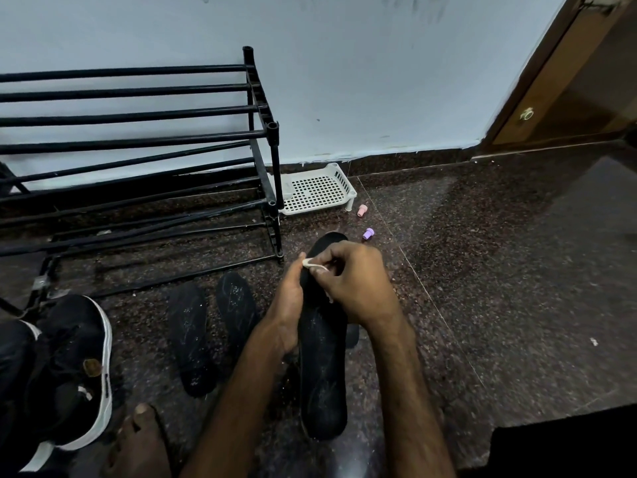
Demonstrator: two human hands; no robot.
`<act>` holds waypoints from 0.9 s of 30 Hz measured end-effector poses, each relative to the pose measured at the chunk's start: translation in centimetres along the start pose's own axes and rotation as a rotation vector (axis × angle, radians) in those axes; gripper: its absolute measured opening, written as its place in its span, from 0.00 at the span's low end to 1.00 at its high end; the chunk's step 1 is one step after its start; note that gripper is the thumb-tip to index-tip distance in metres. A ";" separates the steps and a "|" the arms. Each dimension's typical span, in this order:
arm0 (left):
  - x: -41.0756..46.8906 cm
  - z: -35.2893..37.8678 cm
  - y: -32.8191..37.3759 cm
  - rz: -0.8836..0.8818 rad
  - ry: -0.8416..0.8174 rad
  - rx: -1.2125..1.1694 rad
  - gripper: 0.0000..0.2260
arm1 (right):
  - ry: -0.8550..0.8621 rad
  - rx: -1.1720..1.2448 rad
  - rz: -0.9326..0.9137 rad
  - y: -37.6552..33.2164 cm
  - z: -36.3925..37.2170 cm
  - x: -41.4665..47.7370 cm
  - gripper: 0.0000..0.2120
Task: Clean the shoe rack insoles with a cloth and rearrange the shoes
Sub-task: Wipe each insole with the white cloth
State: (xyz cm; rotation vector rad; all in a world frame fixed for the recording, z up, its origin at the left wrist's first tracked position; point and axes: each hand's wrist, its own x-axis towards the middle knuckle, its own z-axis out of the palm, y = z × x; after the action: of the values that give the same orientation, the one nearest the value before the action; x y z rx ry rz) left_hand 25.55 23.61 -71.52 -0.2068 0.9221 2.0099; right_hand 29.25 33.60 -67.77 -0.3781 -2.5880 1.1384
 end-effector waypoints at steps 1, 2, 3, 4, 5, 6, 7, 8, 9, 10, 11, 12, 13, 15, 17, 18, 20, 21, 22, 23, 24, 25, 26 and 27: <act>0.1 -0.1 -0.1 -0.008 0.009 0.018 0.26 | 0.051 -0.019 0.031 0.4 -0.1 0.0 0.02; 0.1 0.0 -0.1 -0.023 0.003 0.037 0.27 | 0.133 -0.065 0.071 0.9 -0.2 0.1 0.03; 0.1 0.2 -0.1 -0.039 -0.001 0.040 0.28 | 0.213 -0.115 0.113 1.1 -0.4 0.1 0.03; 0.0 0.3 -0.2 -0.052 -0.003 0.037 0.28 | 0.258 -0.143 0.142 1.1 -0.5 0.1 0.03; 0.2 0.2 -0.4 -0.057 -0.010 0.031 0.28 | 0.250 -0.146 0.150 1.0 -0.7 0.1 0.03; 0.3 0.2 -0.5 -0.052 -0.016 0.027 0.28 | 0.185 -0.125 0.141 0.7 -0.7 0.1 0.03; 0.4 0.0 -0.6 -0.041 -0.021 0.019 0.28 | 0.089 -0.088 0.124 0.4 -0.8 0.0 0.03; 0.4 0.0 -0.6 -0.029 -0.022 0.007 0.29 | -0.004 -0.047 0.105 0.1 -0.7 -0.1 0.03; 0.5 -0.2 -0.6 -0.021 -0.029 0.006 0.29 | -0.050 -0.013 0.093 -0.1 -0.6 -0.3 0.03; 0.3 -0.2 -0.5 -0.016 -0.036 0.016 0.29 | -0.027 0.002 0.100 -0.1 -0.6 -0.4 0.03; 0.3 -0.1 -0.5 -0.013 -0.044 0.029 0.29 | 0.050 0.001 0.134 0.2 -0.7 -0.5 0.04; 0.2 0.0 -0.4 -0.014 -0.049 0.039 0.29 | 0.155 -0.022 0.181 0.4 -0.9 -0.5 0.05; 0.3 0.1 -0.3 -0.015 -0.041 0.039 0.30 | 0.245 -0.059 0.227 0.7 -1.1 -0.5 0.04; 0.4 0.2 -0.4 -0.015 -0.036 0.045 0.29 | 0.274 -0.094 0.256 1.0 -1.3 -0.4 0.03; 0.6 0.3 -0.7 -0.004 -0.040 0.048 0.27 | 0.164 -0.061 0.191 0.3 -1.0 0.0 0.02; 0.6 0.5 -0.9 0.008 -0.041 0.045 0.27 | 0.121 -0.043 0.143 -0.2 -0.8 0.1 0.02; 0.7 0.6 -1.1 0.014 -0.054 0.037 0.26 | 0.127 -0.058 0.087 -0.8 -0.5 0.4 0.03; 0.6 0.6 -1.1 0.007 -0.057 0.032 0.27 | 0.167 -0.083 0.092 -0.8 -0.6 0.6 0.04; 0.6 0.6 -1.0 -0.006 -0.055 0.037 0.28 | 0.214 -0.112 0.117 -0.7 -0.9 0.6 0.04; 0.6 0.4 -0.8 -0.017 -0.050 0.037 0.30 | 0.255 -0.140 0.147 -0.3 -1.3 0.5 0.04; 0.5 0.3 -0.7 -0.026 -0.044 0.043 0.31 | 0.265 -0.167 0.173 0.1 -1.7 0.4 0.03; 0.6 0.1 -0.6 -0.026 -0.036 0.051 0.32 | 0.228 -0.185 0.196 0.4 -2.0 0.2 0.02; 0.7 -0.1 -0.7 -0.026 -0.031 0.055 0.32 | 0.149 -0.186 0.208 0.4 -2.2 0.1 0.01; 0.7 -0.1 -0.7 -0.026 -0.035 0.053 0.31 | 0.057 -0.166 0.201 0.2 -2.1 0.0 0.01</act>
State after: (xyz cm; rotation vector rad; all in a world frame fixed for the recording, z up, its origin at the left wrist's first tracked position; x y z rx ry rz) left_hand 25.65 24.26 -72.27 -0.1529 0.9447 1.9567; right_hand 30.02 35.17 -66.53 -0.7109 -2.6483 0.9589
